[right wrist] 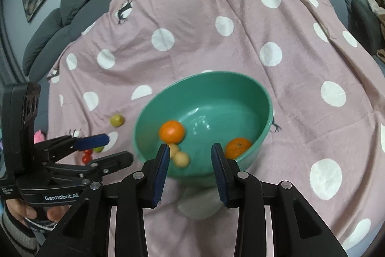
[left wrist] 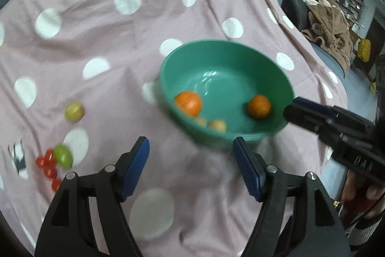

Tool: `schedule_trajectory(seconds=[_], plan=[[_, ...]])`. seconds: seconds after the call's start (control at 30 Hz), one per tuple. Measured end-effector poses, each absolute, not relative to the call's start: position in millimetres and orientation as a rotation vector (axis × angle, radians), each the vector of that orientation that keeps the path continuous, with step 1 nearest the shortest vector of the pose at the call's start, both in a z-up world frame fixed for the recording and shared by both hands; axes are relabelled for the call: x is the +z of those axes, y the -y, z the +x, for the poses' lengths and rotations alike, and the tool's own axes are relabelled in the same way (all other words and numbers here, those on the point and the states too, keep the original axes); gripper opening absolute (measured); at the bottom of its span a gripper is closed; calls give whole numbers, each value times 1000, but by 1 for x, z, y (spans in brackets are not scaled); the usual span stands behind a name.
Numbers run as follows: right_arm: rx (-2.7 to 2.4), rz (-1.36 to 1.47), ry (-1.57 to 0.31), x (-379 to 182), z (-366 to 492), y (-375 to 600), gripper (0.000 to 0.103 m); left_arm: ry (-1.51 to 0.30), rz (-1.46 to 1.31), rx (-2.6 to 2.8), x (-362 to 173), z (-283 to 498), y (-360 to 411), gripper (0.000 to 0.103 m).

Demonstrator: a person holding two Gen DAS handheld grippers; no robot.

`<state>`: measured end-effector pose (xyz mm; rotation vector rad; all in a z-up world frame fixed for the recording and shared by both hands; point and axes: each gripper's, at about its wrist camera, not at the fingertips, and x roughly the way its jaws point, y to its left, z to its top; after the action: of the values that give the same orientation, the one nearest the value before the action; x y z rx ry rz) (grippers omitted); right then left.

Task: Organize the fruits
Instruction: 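Open both tools to drop the kiwis into the green bowl, then move both tools back toward the tomatoes and plums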

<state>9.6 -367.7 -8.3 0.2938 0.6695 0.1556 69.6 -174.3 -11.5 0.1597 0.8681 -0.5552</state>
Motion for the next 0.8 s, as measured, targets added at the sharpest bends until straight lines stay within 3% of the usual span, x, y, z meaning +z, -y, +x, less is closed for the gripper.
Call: schedule_trajectory(seconds=[0.3, 0.5, 0.57, 0.8], plan=[[238, 259, -682, 2, -8, 336, 37, -920, 86, -395, -25, 40, 108, 75], [313, 222, -700, 6, -15, 307, 39, -938, 31, -328, -30, 21, 74, 81], [339, 209, -705, 8, -17, 295, 45, -933, 12, -313, -27, 15, 65, 85], [405, 153, -723, 11, -21, 261, 46, -920, -27, -283, -23, 7, 44, 90]])
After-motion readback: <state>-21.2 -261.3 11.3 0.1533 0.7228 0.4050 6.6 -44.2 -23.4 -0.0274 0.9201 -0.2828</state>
